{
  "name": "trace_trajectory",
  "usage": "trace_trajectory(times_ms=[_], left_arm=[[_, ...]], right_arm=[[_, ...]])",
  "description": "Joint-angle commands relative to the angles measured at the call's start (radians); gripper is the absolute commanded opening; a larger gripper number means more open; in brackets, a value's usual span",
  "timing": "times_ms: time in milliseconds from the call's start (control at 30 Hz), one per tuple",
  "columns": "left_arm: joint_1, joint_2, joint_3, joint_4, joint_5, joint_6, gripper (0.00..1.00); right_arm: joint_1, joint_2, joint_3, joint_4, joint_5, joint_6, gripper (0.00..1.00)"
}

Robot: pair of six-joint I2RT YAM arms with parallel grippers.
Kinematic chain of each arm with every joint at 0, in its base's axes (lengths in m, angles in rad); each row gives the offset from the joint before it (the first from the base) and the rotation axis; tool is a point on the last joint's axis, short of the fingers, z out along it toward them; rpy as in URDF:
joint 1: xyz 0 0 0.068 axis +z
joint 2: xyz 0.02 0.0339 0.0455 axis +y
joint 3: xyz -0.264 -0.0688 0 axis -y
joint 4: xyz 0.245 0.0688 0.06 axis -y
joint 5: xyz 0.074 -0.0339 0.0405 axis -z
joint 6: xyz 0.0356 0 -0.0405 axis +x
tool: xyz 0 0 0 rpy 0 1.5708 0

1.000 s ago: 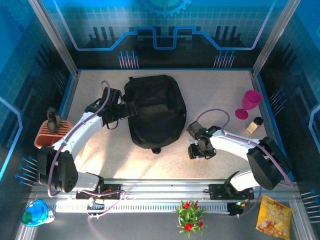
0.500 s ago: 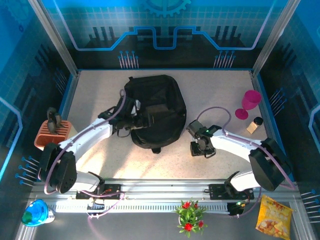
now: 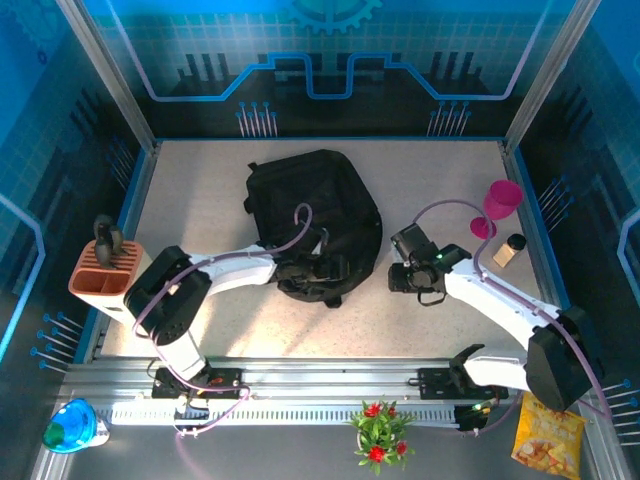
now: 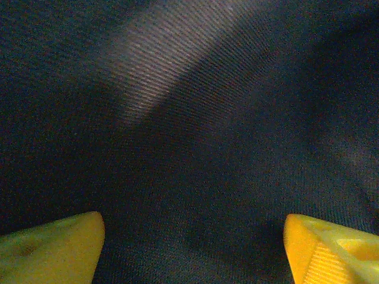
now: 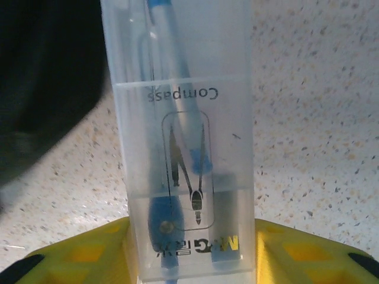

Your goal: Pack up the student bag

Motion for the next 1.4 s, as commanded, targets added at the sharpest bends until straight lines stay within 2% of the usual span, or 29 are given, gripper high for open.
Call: trace_trajectory(times_ms=[0,133,267,467,733,1000,1200,1300,1367], left_arm=[[-0.044,0.065,0.03,0.115,0.102,-0.108,0.79],[-0.034,0.019,0.065,0.142,0.085,-0.159,0.79],[0.025,-0.065,0.092,0.105,0.075,-0.189,0.79],[0.119,-0.096,0.144,0.095,0.214,-0.259,0.79],[0.126,-0.034,0.238,0.106,0.301,-0.312,0.82],[0.127,0.008,0.262,0.106,0.303,-0.37,0.61],[0.136,0.02,0.262,0.14,0.307,-0.399,0.38],[0.152,0.012,0.252,0.159,0.312,-0.416,0.24],[0.169,0.005,0.236,0.188,0.332,-0.437,0.19]], right_arm=[[-0.036,-0.024,0.048,0.002,-0.027,-0.038,0.49],[-0.066,-0.035,0.068,0.057,-0.095,-0.104,0.49],[-0.088,-0.038,0.074,0.142,-0.204,-0.17,0.49],[-0.089,-0.02,0.088,0.249,-0.338,-0.209,0.47],[-0.069,0.013,0.087,0.341,-0.458,-0.24,0.47],[-0.039,0.045,0.133,0.375,-0.466,-0.247,0.47],[-0.023,0.065,0.142,0.391,-0.473,-0.251,0.48],[-0.03,0.064,0.134,0.41,-0.477,-0.219,0.54],[-0.048,0.06,0.121,0.445,-0.513,-0.164,0.63]])
